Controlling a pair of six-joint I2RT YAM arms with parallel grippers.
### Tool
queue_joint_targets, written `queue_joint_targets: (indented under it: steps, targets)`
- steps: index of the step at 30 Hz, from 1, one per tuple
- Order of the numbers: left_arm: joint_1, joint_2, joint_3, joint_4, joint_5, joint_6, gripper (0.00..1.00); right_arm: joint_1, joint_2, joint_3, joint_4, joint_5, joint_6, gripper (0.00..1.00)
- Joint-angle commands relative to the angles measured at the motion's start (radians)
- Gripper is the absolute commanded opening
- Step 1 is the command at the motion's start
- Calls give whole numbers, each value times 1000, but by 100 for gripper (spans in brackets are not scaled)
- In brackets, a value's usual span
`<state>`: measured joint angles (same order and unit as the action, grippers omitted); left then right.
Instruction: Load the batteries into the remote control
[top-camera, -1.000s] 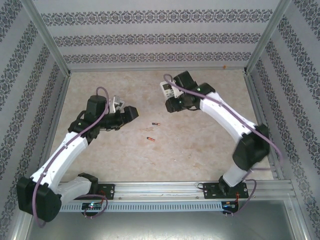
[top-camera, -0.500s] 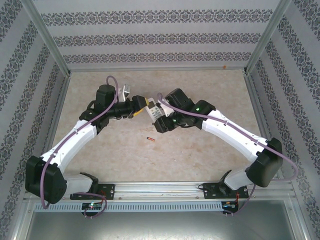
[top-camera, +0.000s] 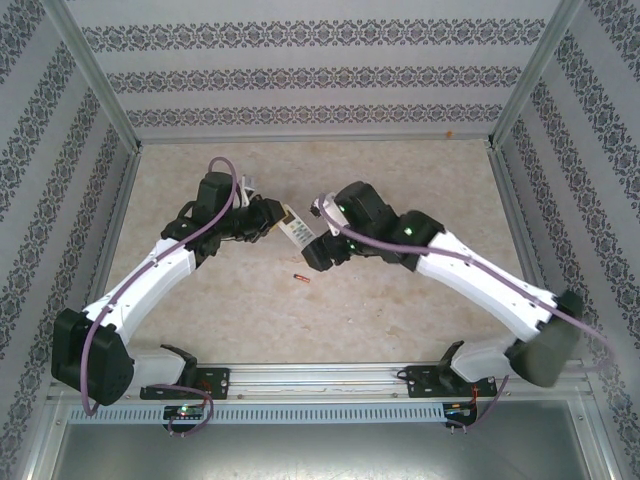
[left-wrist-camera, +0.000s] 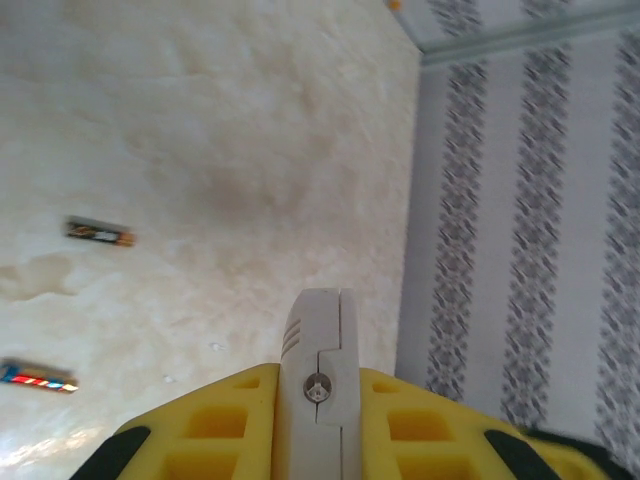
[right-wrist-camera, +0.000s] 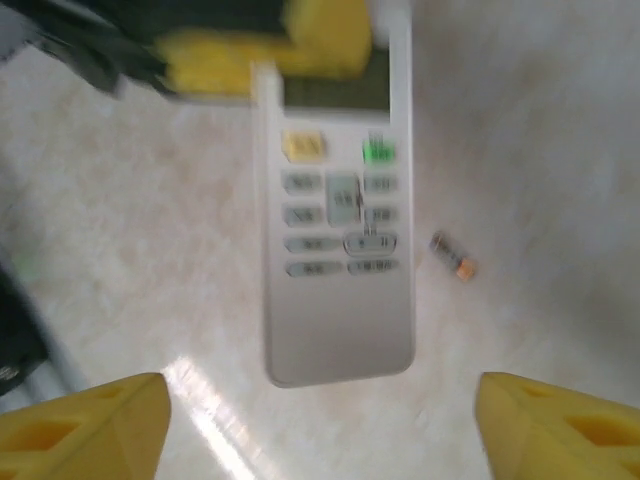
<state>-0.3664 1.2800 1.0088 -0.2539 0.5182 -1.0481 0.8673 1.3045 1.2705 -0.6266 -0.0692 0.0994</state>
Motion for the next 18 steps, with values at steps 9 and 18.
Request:
queue_joint_targets:
  steps: [9, 18]
  targets:
    - [-4, -1, 62, -159, -111, -177, 9, 182, 5, -375, 785, 462, -656, 74]
    - [-5, -16, 49, -151, -107, -185, 9, 182, 119, -361, 856, 494, -656, 37]
